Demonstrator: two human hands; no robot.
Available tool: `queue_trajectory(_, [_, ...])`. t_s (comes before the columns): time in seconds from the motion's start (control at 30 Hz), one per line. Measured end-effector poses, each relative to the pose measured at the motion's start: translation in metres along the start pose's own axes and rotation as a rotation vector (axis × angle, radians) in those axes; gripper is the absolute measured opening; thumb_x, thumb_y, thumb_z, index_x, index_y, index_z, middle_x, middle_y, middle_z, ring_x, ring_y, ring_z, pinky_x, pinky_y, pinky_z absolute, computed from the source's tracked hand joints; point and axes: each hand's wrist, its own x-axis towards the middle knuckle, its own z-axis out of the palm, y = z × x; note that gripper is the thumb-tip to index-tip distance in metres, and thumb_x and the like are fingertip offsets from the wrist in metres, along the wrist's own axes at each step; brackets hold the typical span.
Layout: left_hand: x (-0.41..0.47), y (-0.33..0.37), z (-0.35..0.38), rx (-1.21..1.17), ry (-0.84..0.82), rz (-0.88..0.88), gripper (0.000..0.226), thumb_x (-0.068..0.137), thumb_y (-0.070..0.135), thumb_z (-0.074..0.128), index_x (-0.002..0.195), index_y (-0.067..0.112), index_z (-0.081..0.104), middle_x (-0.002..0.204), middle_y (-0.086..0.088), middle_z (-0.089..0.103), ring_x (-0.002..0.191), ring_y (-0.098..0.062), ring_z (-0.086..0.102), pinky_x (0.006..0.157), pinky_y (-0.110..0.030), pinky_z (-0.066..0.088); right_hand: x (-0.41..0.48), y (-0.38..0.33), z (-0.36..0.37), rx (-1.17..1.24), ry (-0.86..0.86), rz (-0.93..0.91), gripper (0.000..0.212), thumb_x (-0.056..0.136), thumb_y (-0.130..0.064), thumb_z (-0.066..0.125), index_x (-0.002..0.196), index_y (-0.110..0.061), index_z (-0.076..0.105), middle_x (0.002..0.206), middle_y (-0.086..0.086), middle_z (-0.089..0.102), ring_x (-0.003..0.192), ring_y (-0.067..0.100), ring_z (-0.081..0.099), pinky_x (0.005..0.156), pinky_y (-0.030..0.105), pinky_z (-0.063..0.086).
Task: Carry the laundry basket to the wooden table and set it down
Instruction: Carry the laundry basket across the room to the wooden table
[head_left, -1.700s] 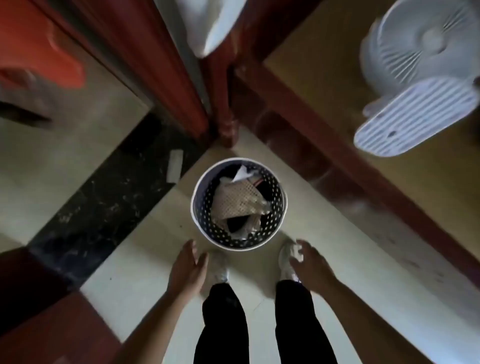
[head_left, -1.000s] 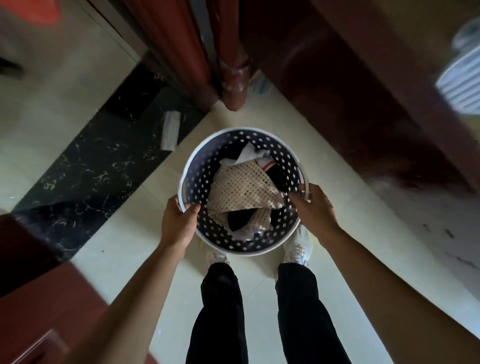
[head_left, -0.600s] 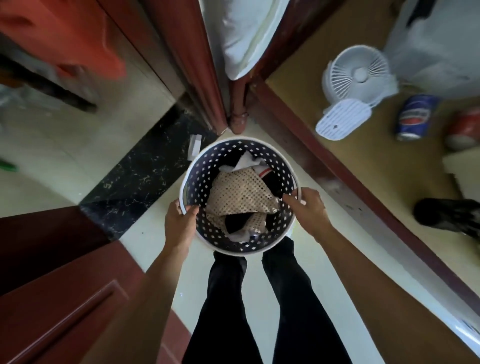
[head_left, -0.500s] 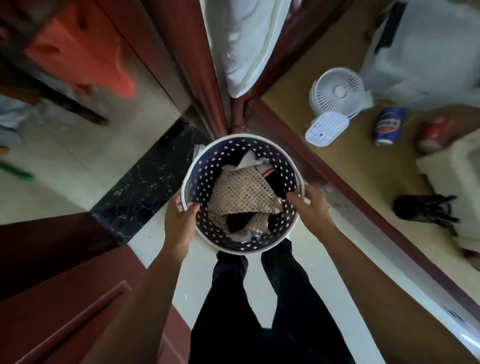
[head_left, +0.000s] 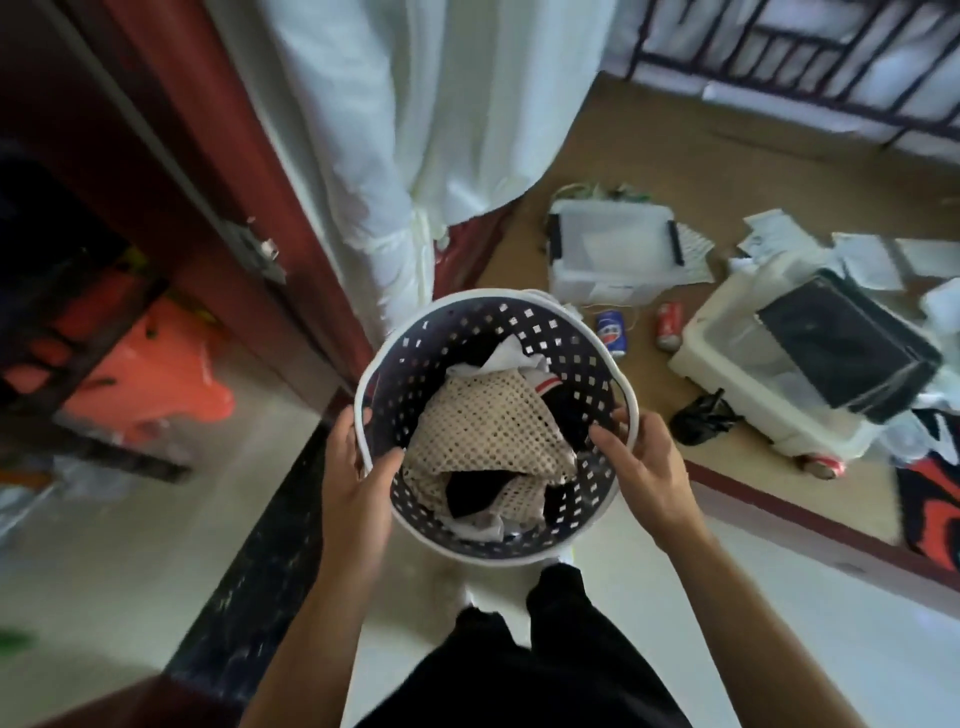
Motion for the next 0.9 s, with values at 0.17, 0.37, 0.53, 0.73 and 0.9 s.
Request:
queue_trajectory(0.17, [0.007,0.016,0.045,0.143,-0.169,0.104,0.069,0.083,0.02,0.054,0.151,0.027,0.045,0.151,0.0,0.056,0.14,-0.017,0.053,0.119,-0.05,0.039,-0.037,0.026,-0.036,0.012,0.229,-0.015,0.025,0.096,-0.001,0.055,0.118,-0.012,0.057,0.089,-0.008,0.062,0.086,0.023,0.058,0.073,0.039,0.047])
queue_trajectory(0.37, [-0.036,0.024,0.107,0.314,-0.444,0.312,0.073,0.085,-0.006,0.05,0.152,0.022,0.045,0.153,0.002,0.054,0.143,-0.015,0.049,0.12,-0.047,0.037,-0.104,0.071,-0.107,0.157,0.479,-0.058,0.053,0.089,0.01,0.057,0.117,-0.035,0.06,0.106,-0.008,0.07,0.092,0.003,0.065,0.077,0.03,0.053])
queue_trajectory(0.53, [-0.107,0.017,0.164,0.332,-0.657,0.443,0.076,0.08,-0.004,0.05,0.151,0.025,0.046,0.151,0.0,0.057,0.142,-0.019,0.051,0.119,-0.05,0.039,-0.172,0.121,-0.17,0.213,0.695,-0.054,0.06,0.086,0.015,0.06,0.132,-0.024,0.059,0.101,-0.033,0.071,0.093,-0.01,0.066,0.08,0.014,0.053])
queue_trajectory(0.73, [-0.233,-0.015,0.243,0.356,-0.871,0.484,0.072,0.086,-0.012,0.049,0.151,0.02,0.046,0.147,-0.003,0.06,0.137,-0.022,0.057,0.115,-0.054,0.043,-0.272,0.206,-0.251,0.326,0.907,-0.02,0.062,0.084,0.019,0.059,0.131,-0.021,0.062,0.102,-0.027,0.072,0.089,-0.007,0.067,0.082,0.02,0.055])
queue_trajectory(0.9, [-0.343,-0.048,0.302,0.376,-1.027,0.464,0.073,0.087,-0.013,0.05,0.152,0.021,0.046,0.144,0.001,0.062,0.131,-0.012,0.06,0.115,-0.051,0.044,-0.344,0.274,-0.318,0.403,1.058,0.014,0.058,0.087,0.016,0.052,0.135,-0.016,0.061,0.106,-0.023,0.073,0.094,-0.008,0.067,0.08,0.013,0.053])
